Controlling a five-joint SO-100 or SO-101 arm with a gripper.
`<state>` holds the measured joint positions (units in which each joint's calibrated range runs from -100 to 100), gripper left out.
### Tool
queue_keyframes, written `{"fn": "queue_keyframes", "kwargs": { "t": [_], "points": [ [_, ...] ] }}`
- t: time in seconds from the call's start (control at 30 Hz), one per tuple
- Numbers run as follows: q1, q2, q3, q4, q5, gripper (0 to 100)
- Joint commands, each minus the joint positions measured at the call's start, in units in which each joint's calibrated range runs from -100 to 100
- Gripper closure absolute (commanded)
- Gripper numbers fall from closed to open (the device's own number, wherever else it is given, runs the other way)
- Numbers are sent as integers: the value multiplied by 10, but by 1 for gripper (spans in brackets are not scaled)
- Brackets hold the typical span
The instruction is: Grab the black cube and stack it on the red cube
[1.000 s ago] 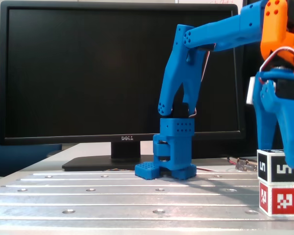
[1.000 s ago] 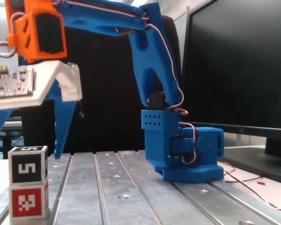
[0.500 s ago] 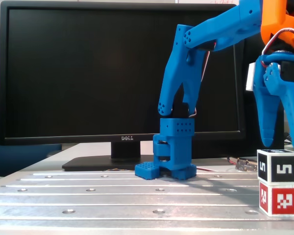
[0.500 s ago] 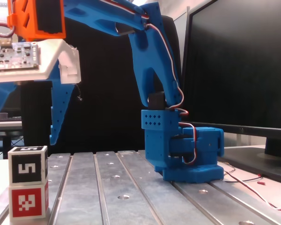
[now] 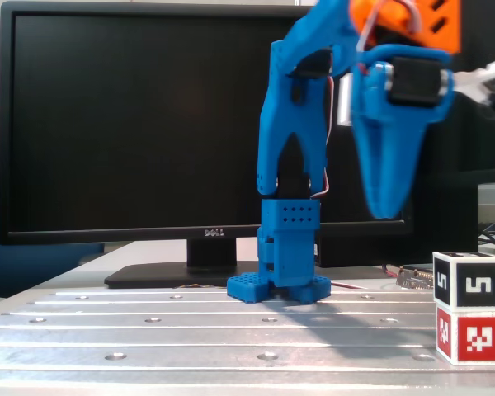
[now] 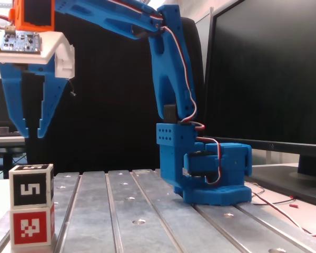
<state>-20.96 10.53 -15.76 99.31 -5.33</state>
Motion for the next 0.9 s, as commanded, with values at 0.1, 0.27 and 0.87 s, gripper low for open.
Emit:
{"fn": "queue_keyframes", "kwargs": {
  "t": [0.1,0.27,0.87],
  "points": [
    [35,-63,57,-24,25,99],
    [46,-117,144,-78,33,99],
    [90,-424,585,-322,47,99]
  ]
}}
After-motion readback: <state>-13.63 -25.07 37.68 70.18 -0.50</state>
